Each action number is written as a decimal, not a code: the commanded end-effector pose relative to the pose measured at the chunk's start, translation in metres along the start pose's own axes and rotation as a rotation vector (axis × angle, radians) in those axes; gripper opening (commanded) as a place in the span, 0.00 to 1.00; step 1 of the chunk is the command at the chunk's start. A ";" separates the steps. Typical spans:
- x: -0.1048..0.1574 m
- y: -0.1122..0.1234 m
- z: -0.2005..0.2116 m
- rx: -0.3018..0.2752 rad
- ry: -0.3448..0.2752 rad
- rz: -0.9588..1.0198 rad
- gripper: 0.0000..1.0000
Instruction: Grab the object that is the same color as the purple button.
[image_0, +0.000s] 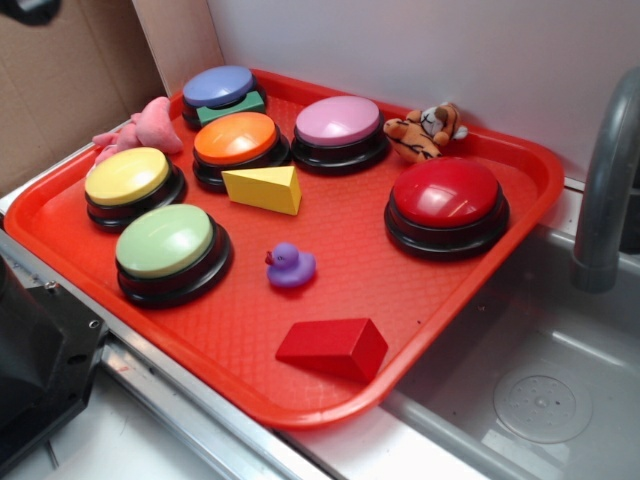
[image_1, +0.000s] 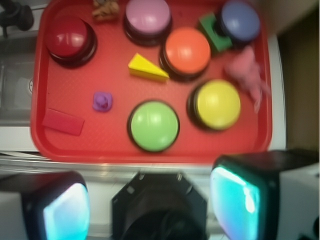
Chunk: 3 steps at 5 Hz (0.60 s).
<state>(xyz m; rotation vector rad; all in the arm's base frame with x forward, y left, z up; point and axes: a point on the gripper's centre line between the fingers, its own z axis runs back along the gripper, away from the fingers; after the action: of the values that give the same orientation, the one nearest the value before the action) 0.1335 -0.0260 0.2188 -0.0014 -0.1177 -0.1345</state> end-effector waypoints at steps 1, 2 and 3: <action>0.040 -0.021 -0.049 -0.033 -0.096 -0.324 1.00; 0.049 -0.027 -0.081 -0.089 -0.091 -0.424 1.00; 0.054 -0.034 -0.112 -0.161 -0.082 -0.454 1.00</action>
<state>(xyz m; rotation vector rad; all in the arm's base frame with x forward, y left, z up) 0.1927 -0.0632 0.1059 -0.1418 -0.1493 -0.5838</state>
